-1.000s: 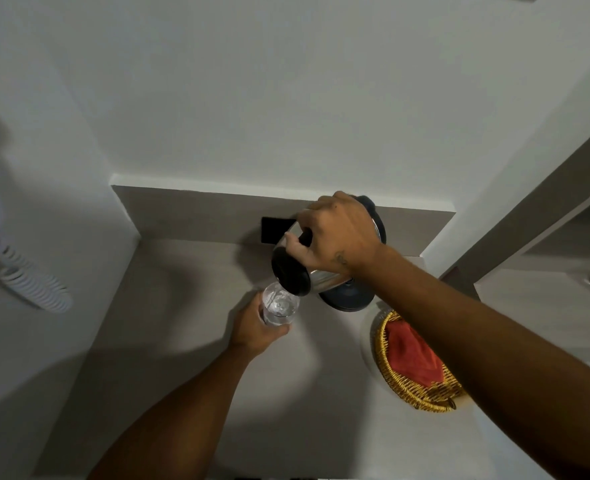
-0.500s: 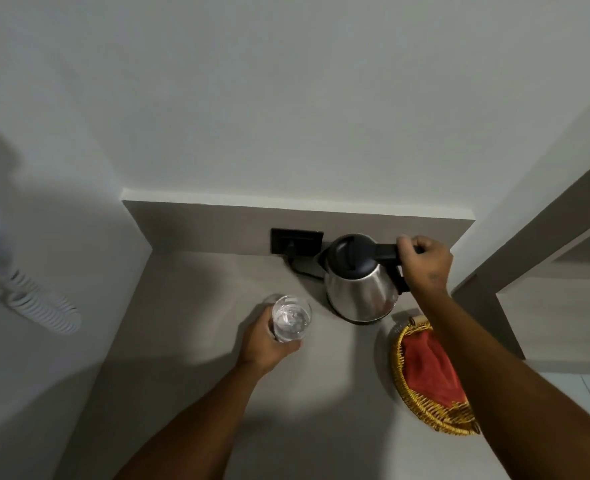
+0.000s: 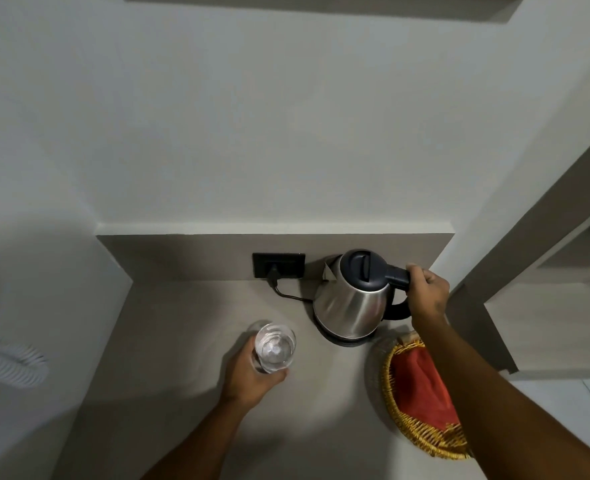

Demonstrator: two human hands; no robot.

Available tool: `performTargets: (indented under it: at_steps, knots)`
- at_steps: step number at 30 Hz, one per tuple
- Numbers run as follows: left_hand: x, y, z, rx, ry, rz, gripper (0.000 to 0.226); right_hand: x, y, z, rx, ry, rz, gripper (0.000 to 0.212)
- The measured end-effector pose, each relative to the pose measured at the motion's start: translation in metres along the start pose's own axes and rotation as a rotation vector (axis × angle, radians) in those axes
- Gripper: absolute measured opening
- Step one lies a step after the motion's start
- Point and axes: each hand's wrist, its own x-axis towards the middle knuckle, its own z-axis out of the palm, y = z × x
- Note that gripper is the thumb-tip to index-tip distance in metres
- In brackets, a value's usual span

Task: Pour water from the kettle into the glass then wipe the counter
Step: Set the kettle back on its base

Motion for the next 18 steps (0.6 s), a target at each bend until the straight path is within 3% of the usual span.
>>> performTargets:
  at_steps: [6, 13, 18]
  knots:
    - [-0.001, 0.002, 0.0, -0.019, 0.012, 0.006, 0.086, 0.006, -0.003, 0.006, -0.04, -0.076, -0.045, 0.043]
    - [-0.003, 0.005, 0.001, -0.054, 0.015, -0.032, 0.084, 0.003, -0.002, 0.001, -0.092, -0.082, -0.074, 0.034]
    - [-0.003, 0.002, 0.002, -0.032, 0.006, -0.047, 0.083, -0.006, -0.002, -0.011, -0.113, -0.145, -0.099, 0.045]
